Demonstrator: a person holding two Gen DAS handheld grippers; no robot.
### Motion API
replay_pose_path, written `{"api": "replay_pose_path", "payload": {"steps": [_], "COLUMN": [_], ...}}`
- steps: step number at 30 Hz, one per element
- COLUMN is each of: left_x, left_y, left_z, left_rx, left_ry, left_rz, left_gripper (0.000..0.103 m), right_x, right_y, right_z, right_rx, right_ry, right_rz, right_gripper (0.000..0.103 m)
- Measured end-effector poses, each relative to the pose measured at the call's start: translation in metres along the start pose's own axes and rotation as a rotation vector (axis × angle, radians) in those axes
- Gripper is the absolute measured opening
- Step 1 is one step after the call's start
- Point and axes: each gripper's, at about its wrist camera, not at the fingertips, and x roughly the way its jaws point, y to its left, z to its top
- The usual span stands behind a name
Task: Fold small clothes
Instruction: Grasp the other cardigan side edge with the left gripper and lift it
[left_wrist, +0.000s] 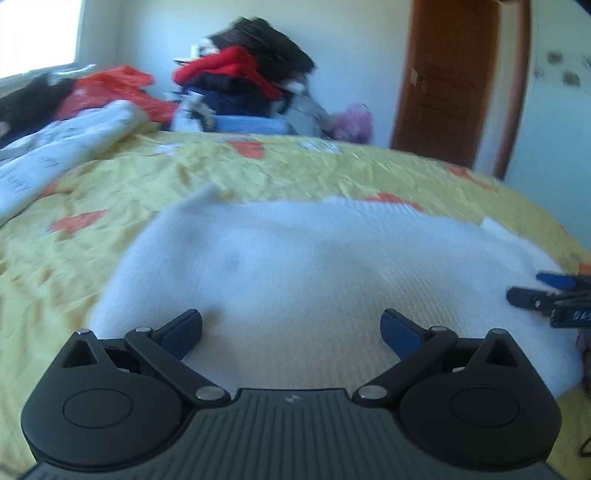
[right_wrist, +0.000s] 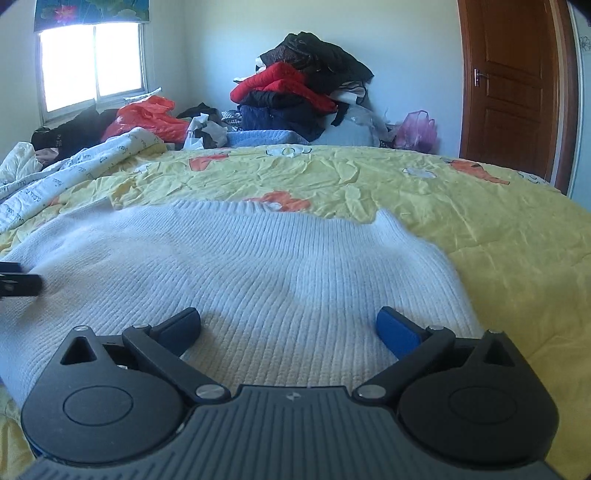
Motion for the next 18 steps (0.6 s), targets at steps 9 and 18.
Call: {"api": "replay_pose_path", "payload": {"steps": [9, 18], "left_x": [-0.052, -0.038], "left_y": [0.051, 0.094], "left_z": [-0.016, -0.025], "left_rx": [-0.239, -0.656], "left_ry": [-0.042, 0.087], "left_rz": [0.09, -0.047], "left_gripper": [0.103, 0.103], "right_x": [-0.001, -0.002], "right_y": [0.001, 0.001], "right_z": [-0.001, -0.001], "right_rx": [0.001, 0.002], "right_ry": [-0.001, -0.002], "right_rz": [0.0, 0.002], "right_gripper": [0.1, 0.1]}}
